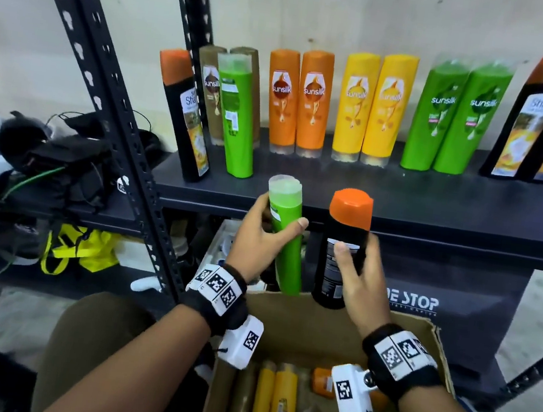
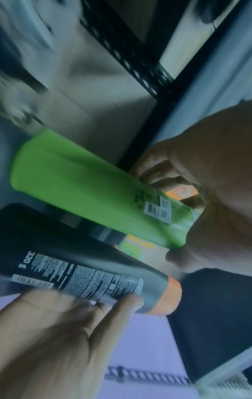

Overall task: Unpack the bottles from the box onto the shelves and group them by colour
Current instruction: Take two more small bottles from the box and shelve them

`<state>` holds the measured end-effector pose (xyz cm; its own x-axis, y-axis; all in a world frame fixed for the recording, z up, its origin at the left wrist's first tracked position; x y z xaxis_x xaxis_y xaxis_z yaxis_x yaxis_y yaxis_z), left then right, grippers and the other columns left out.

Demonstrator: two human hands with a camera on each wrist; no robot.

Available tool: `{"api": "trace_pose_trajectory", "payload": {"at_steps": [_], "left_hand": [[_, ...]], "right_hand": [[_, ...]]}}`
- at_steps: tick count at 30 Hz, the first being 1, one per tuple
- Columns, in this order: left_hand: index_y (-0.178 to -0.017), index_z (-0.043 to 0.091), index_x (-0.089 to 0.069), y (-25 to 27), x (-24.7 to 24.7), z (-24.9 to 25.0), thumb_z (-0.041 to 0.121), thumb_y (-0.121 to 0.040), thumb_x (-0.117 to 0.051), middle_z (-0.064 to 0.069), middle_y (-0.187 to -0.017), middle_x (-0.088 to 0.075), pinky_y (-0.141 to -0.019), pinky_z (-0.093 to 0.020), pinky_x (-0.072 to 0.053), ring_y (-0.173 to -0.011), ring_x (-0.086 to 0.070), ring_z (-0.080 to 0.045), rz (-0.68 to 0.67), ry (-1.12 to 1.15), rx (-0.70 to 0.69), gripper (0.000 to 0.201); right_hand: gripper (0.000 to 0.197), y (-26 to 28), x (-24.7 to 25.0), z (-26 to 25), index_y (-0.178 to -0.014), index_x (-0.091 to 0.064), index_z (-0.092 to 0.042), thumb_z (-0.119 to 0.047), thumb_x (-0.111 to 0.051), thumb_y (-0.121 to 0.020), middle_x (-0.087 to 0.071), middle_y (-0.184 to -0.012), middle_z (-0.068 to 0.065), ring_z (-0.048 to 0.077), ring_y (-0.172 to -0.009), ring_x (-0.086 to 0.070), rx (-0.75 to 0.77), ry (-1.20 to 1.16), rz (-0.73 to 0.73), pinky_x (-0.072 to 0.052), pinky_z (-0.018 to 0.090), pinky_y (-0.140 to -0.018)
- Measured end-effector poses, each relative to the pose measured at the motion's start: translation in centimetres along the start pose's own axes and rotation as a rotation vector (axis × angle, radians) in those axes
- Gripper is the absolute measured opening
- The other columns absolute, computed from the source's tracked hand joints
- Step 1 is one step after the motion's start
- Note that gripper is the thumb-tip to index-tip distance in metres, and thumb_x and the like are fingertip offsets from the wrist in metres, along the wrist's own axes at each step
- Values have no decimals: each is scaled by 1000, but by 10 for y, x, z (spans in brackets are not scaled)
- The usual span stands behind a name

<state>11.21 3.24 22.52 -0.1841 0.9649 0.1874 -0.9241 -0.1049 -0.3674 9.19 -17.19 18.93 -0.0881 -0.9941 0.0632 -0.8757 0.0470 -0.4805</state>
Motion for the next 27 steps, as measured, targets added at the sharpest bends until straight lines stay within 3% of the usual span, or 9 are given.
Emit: {"api": "trace_pose_trajectory", "payload": {"at_steps": [2, 5, 8, 11, 14, 20, 22, 24, 27], "left_hand": [[-127, 15, -58, -11, 11, 24, 28, -87, -79, 9, -103, -70, -83, -20, -50, -95, -66, -4, 37, 17, -43, 47], [-134, 19, -54, -27, 29, 59, 36, -85, -80, 10, -112, -71, -91, -27, -55, -104, -67, -5, 95, 11, -94, 59], [-130, 22, -53, -40, 42, 86, 48, -79, -81, 4, -108, -72, -91, -46, -58, -101, -69, -17, 121, 19, -135, 64], [-129, 27, -53, -55, 51, 109, 63, -72, -78, -11, -108, -67, -86, -52, -57, -99, -68, -29, 125, -4, -171, 72], [-129, 29, -54, -70, 55, 125, 66, -70, -77, -14, -110, -62, -81, -44, -59, -93, -69, -23, 135, -24, -185, 73], [-136, 29, -53, -91, 57, 130, 55, -78, -80, 6, -104, -61, -77, -30, -56, -96, -68, -17, 158, -59, -178, 69], [-137, 26, -53, -96, 58, 127, 52, -79, -80, 10, -101, -61, -71, -19, -53, -90, -68, -3, 173, -61, -177, 69], [-136, 24, -53, -101, 57, 121, 48, -80, -81, 15, -98, -59, -63, -6, -46, -79, -62, 13, 190, -53, -171, 67], [-138, 21, -53, -107, 53, 112, 43, -81, -82, 12, -101, -62, -65, -6, -46, -79, -60, 16, 195, -25, -148, 68]], "right_hand": [[39, -13, -2, -23, -136, -49, -34, -44, -55, -99, -62, -123, -30, -4, -121, -57, 45, -14, 5, -40, 7, -94], [33, -32, -6, -58, -133, -47, -38, -39, -53, -101, -62, -118, -35, -9, -115, -58, 110, -31, 22, -40, 5, -91], [31, -50, -9, -89, -132, -49, -31, -39, -51, -102, -63, -117, -30, -7, -113, -59, 176, -73, 53, -41, 8, -91], [40, -69, -15, -116, -138, -47, -25, -43, -48, -103, -63, -129, -19, 1, -123, -57, 231, -94, 50, -44, 18, -100], [43, -87, -21, -137, -142, -44, -26, -45, -47, -103, -59, -137, -13, 1, -129, -53, 250, -80, 38, -41, 21, -107], [48, -114, -33, -151, -142, -44, -24, -49, -46, -101, -60, -135, -12, 2, -127, -54, 247, -38, 41, -42, 28, -109], [51, -120, -38, -149, -143, -43, -22, -49, -46, -101, -60, -137, -9, 7, -130, -54, 243, -46, 32, -42, 33, -111], [51, -124, -42, -144, -145, -42, -23, -48, -46, -101, -58, -139, -12, 3, -132, -51, 238, -56, 18, -40, 26, -111], [43, -132, -50, -130, -143, -42, -27, -43, -47, -104, -56, -134, -27, -13, -126, -49, 222, -64, -5, -37, 8, -101]]}}
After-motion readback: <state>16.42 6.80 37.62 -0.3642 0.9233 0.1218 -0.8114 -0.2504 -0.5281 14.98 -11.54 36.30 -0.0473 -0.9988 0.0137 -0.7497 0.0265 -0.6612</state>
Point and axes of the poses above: each hand's wrist, its own y-axis away from the middle knuckle, its own x-axis out of the back of the hand, z = x × y, the point moved 8 cm from there along -y, towards the middle knuckle
